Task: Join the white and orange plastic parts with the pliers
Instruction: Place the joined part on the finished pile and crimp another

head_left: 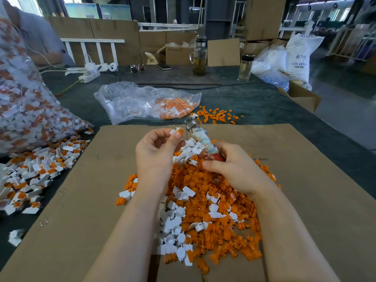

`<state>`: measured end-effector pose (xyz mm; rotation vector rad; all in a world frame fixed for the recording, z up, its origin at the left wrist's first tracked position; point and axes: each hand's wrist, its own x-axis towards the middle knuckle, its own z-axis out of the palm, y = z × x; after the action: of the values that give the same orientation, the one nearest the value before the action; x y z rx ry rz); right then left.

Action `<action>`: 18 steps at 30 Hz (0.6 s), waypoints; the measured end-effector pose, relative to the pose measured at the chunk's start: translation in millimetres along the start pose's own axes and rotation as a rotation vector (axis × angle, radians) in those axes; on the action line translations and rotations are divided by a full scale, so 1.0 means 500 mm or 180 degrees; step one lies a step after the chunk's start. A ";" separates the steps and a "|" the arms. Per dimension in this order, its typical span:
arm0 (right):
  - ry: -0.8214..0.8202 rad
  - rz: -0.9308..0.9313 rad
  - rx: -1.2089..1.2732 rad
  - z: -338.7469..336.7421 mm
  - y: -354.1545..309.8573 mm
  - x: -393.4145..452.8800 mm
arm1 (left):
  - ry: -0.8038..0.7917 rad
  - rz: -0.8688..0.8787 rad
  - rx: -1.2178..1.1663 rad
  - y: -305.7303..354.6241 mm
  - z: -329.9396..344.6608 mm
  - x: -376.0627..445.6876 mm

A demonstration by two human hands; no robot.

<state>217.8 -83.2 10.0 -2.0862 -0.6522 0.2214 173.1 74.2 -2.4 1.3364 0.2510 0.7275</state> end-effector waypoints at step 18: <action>-0.0314 -0.0266 -0.0375 0.019 0.004 0.005 | -0.0179 -0.0041 -0.0244 -0.003 -0.017 0.010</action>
<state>217.0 -76.0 3.4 -2.1654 -0.8277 0.2447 172.5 83.7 -4.9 1.2795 0.1850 0.6814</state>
